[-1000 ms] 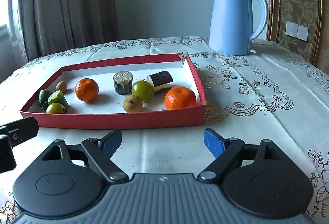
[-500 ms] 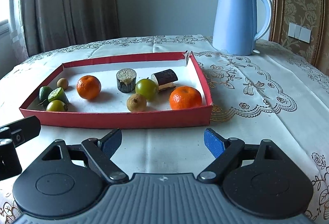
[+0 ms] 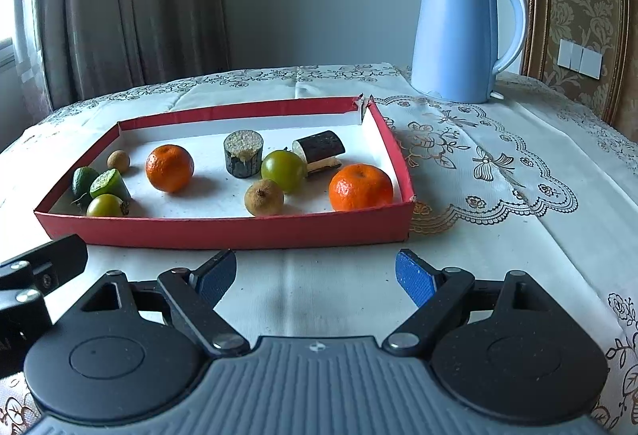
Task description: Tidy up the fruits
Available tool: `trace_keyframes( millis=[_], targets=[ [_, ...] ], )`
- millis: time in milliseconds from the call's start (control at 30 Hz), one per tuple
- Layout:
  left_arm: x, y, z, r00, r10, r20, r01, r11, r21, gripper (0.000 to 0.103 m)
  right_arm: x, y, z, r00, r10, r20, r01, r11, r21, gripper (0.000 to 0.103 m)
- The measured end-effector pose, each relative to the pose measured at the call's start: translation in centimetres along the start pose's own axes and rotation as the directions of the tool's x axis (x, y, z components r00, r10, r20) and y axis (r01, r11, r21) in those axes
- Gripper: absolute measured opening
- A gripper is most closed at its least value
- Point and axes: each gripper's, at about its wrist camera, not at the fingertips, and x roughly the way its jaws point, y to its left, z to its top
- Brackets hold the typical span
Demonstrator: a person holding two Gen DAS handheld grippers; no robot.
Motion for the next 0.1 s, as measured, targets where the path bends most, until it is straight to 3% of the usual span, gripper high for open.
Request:
trace_keyframes(
  millis=[100],
  targets=[
    [-0.03,-0.08,-0.09,1.000,0.004,0.004,-0.004,1.000,0.004,0.103,-0.06,0.11,-0.09,1.000,0.000,-0.003,0.000,1.000,-0.002,0.088]
  ],
)
